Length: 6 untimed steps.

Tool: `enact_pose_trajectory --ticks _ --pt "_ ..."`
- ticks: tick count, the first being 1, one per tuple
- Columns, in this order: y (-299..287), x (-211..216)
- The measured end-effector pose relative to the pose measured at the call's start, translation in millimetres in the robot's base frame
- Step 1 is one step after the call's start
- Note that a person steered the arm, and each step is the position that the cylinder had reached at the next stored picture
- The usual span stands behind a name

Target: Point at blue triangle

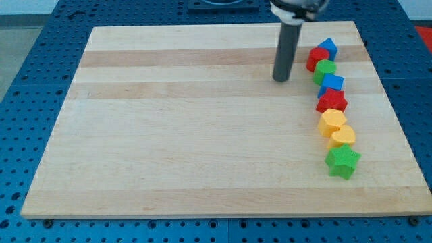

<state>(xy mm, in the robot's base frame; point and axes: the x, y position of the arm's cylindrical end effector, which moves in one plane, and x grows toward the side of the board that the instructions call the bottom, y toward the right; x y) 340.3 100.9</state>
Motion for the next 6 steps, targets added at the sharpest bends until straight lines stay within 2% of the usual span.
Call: enact_pose_trajectory --ticks 1,2,3,5,6 --pt "-26 -59" --pt "-22 -107" --pt "29 -128" --pt "156 -91" --pt "186 -73"
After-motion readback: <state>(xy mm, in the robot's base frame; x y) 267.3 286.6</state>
